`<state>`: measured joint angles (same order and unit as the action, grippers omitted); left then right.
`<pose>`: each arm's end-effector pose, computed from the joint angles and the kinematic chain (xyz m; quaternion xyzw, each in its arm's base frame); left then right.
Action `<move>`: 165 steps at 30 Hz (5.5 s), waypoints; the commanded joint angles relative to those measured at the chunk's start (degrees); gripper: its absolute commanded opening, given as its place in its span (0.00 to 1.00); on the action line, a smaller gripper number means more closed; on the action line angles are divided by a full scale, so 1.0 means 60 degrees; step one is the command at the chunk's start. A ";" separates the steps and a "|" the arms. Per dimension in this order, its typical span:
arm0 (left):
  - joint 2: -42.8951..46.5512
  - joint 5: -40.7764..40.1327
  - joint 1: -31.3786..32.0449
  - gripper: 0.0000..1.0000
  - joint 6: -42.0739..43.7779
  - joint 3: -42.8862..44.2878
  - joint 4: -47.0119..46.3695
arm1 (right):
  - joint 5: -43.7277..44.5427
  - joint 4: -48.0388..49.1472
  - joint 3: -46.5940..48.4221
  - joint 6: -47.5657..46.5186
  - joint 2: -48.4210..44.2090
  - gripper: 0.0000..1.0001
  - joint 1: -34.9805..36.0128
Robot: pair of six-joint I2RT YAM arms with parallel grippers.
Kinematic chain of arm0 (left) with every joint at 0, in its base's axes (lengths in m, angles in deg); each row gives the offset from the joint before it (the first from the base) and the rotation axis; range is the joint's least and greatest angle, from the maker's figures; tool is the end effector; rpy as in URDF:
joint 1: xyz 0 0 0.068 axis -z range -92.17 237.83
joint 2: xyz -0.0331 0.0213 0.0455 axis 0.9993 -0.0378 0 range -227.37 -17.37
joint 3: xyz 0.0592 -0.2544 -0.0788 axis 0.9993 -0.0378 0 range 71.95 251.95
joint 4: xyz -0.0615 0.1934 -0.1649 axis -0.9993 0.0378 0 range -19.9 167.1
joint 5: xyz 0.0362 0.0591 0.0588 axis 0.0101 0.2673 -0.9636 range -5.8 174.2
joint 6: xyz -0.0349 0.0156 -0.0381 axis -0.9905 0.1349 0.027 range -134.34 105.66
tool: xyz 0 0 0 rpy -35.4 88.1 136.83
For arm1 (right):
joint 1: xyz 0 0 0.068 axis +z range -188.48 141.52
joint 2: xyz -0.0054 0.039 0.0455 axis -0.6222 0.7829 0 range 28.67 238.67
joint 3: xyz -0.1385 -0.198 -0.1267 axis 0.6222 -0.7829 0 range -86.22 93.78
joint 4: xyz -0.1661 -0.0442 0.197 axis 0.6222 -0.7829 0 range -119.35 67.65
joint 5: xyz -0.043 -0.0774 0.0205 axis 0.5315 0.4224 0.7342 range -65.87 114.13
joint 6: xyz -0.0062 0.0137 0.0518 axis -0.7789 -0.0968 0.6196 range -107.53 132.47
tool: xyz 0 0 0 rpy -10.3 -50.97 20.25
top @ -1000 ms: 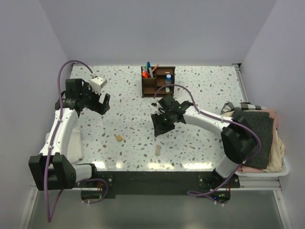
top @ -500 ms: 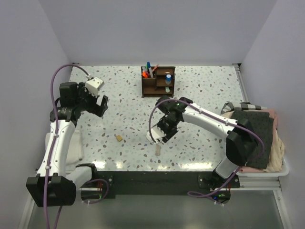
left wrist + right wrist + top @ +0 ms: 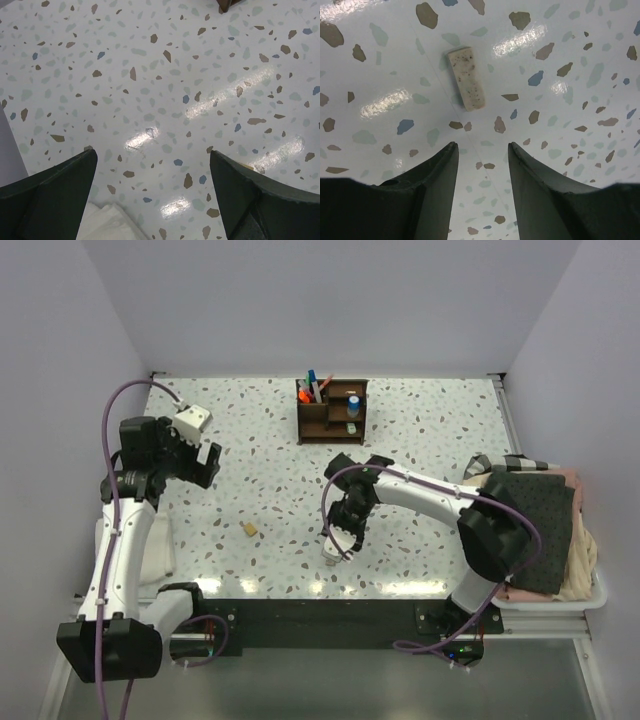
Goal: Sort the stationery into containers
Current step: Pick up the stationery from the center of the board, then place the stationery in the storage box.
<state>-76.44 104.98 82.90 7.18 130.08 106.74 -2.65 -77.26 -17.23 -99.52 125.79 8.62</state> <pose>0.2156 0.0059 0.3305 0.2061 0.8618 -0.0581 0.4599 0.1992 0.2379 0.2079 -0.9574 0.1625 0.1634 0.1738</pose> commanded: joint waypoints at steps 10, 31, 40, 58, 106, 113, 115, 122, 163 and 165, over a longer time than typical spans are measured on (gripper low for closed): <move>0.0074 0.0053 -0.0423 1.00 -0.0100 -0.0167 0.0045 | -0.0194 -0.1540 0.1597 -0.2898 0.1640 0.43 0.0413; 0.0089 0.0229 -0.0966 1.00 -0.0246 -0.0298 0.0089 | -0.0077 -0.0940 0.1494 -0.3133 0.2504 0.47 0.0662; 0.0030 0.0317 -0.1039 1.00 -0.0305 -0.0343 0.0031 | 0.0070 -0.1043 0.1568 -0.3089 0.2666 0.40 0.0677; -0.0350 0.0785 -0.1024 1.00 -0.0451 0.0053 -0.0160 | -0.0018 -0.0766 0.1377 0.0782 0.1554 0.05 0.0692; -0.2241 0.0830 -0.0922 1.00 -0.1741 0.2808 -0.0716 | 0.8463 0.5669 0.1626 2.3437 -0.0572 0.00 -0.0186; -0.2064 0.1020 -0.0922 1.00 -0.1814 0.2470 -0.0921 | 0.8375 0.5431 0.1670 2.4202 0.0043 0.00 -0.1431; -0.2064 0.1093 -0.0907 1.00 -0.1872 0.2397 -0.0936 | 0.8536 0.5708 0.1772 2.3880 0.0277 0.00 -0.1549; -0.1977 0.1211 -0.0907 1.00 -0.1829 0.1782 -0.1243 | 0.8639 0.6018 0.2797 2.3015 0.1595 0.00 -0.1798; -0.2357 0.0961 -0.0922 1.00 -0.1887 0.1342 -0.1522 | 0.6735 0.5637 0.4088 2.3307 0.3369 0.00 -0.2517; -0.2343 0.0932 -0.0922 1.00 -0.1887 0.1328 -0.1522 | 0.6705 0.5623 0.4029 2.3293 0.3354 0.00 -0.2502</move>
<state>-90.65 110.55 77.35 -3.29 138.04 100.49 39.38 -42.92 7.84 39.10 148.39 -7.10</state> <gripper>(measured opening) 0.997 0.209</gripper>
